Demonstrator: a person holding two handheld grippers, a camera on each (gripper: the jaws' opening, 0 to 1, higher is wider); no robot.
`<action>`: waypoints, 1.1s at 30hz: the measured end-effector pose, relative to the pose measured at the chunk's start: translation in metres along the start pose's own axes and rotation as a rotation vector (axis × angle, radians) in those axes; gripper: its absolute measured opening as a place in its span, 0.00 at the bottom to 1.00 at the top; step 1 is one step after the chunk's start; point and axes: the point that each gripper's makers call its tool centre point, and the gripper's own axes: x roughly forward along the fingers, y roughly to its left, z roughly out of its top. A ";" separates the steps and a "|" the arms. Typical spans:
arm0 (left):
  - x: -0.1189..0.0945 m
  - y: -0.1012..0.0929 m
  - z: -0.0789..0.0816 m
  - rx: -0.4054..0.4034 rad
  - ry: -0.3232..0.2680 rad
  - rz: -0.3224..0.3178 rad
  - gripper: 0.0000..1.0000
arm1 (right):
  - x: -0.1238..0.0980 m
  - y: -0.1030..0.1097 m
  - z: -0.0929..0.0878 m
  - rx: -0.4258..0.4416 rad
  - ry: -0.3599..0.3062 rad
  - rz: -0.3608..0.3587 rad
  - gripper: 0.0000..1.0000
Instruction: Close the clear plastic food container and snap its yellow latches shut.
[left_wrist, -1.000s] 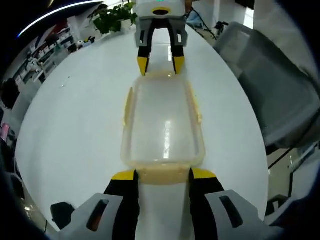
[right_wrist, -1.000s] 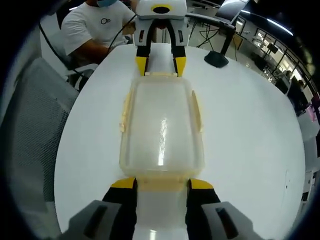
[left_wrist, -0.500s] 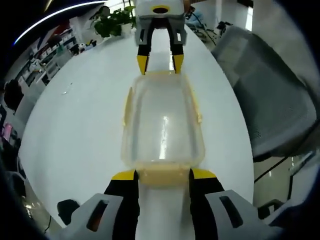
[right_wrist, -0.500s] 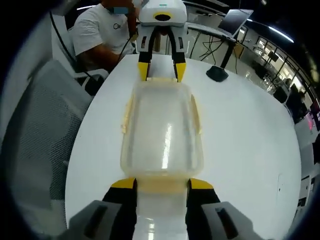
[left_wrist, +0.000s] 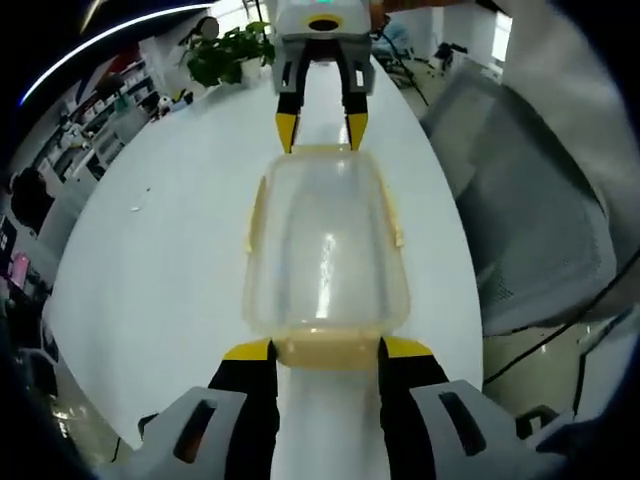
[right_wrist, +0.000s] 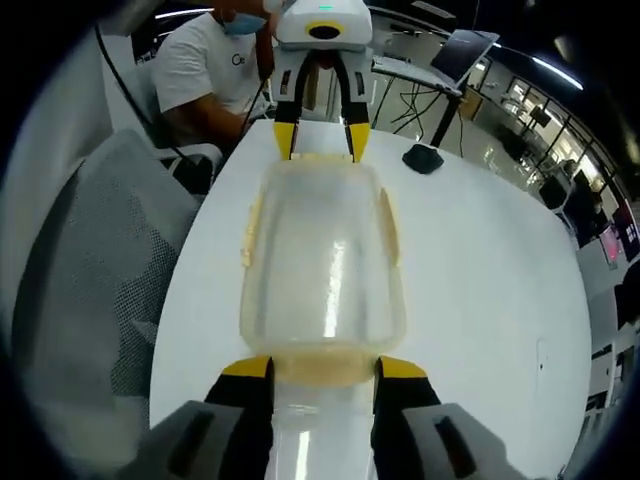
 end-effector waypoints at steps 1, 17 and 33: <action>-0.001 0.000 0.005 0.002 0.001 0.001 0.37 | -0.002 0.001 -0.002 0.001 -0.001 -0.001 0.36; 0.004 -0.005 0.062 0.042 0.013 0.020 0.37 | -0.050 0.008 -0.035 -0.001 -0.005 -0.051 0.36; 0.021 -0.005 0.106 0.057 0.016 0.033 0.37 | -0.077 0.009 -0.074 0.005 -0.011 -0.061 0.36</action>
